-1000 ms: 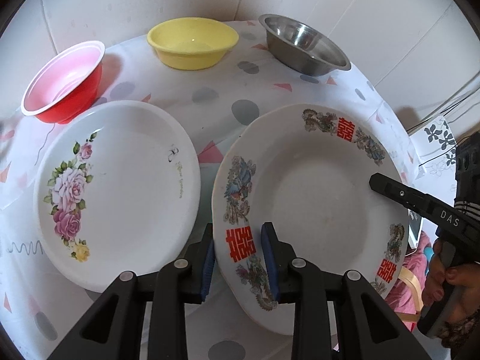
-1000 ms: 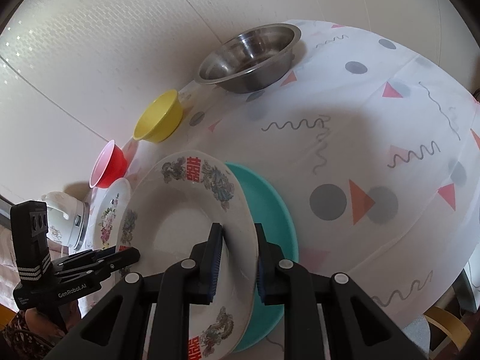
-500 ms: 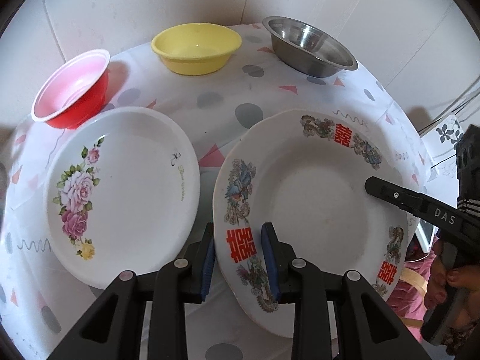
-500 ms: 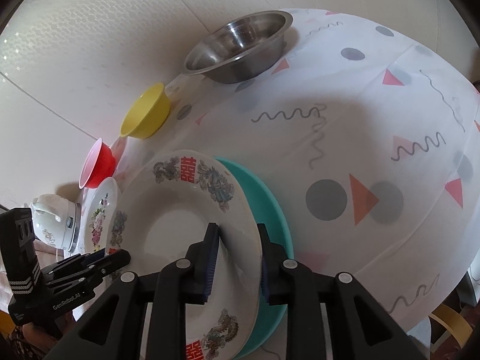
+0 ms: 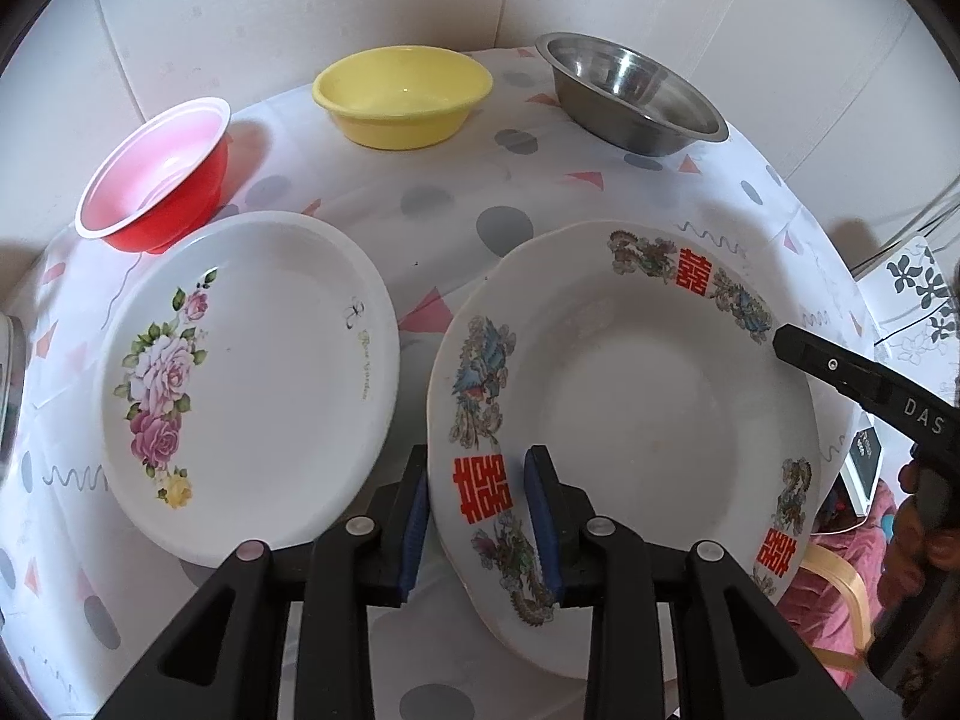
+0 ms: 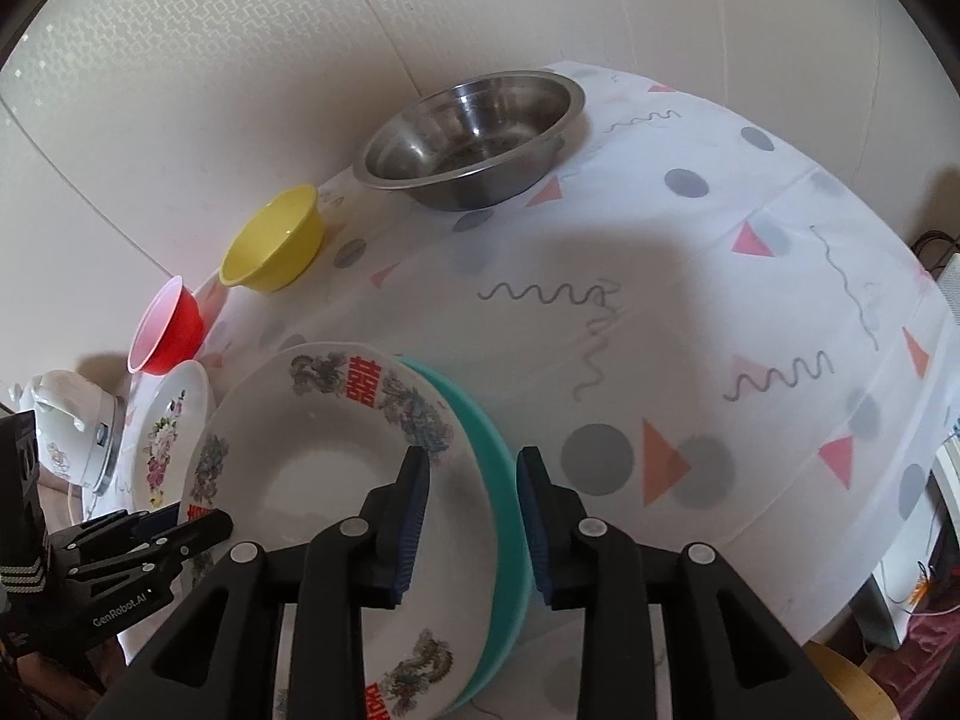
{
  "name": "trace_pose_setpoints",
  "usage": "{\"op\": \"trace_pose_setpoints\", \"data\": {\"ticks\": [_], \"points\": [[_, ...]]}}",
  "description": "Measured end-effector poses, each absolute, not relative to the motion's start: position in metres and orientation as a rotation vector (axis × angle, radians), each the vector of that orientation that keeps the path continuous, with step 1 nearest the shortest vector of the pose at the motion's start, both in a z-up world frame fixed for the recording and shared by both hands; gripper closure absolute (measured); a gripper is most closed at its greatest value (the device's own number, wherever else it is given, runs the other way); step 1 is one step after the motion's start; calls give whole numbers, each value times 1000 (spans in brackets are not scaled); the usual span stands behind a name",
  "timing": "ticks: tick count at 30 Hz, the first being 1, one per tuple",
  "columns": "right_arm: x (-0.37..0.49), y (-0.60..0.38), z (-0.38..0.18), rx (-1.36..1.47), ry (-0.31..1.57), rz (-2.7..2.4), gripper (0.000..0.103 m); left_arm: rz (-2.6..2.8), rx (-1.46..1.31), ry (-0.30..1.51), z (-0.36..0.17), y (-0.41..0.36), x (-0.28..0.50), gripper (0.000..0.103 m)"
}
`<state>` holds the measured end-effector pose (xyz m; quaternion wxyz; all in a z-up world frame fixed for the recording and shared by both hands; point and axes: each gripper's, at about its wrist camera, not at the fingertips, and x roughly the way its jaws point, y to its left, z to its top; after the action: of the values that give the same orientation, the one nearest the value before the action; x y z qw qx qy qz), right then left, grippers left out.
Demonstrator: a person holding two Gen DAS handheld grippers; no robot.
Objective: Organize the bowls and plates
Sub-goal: 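Lower the plate onto the teal plate and open the right gripper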
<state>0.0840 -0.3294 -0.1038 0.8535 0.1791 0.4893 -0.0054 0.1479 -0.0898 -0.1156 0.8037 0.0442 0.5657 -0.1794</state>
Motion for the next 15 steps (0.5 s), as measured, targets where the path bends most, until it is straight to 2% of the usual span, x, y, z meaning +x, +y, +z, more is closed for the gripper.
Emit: {"op": "trace_pose_setpoints", "data": {"ticks": [3,9,13,15], "points": [[80,-330,-103,400,1025,-19,72,-379,95,1205,-113,-89,145,51],[77,-317,-99,371,1018,-12,72,-386,95,1191,-105,-86,139,45],[77,-312,-96,342,1019,-30,70,-372,87,1163,-96,-79,135,32],[76,-312,-95,341,1019,-33,70,-367,81,1150,-92,-75,134,31]]}}
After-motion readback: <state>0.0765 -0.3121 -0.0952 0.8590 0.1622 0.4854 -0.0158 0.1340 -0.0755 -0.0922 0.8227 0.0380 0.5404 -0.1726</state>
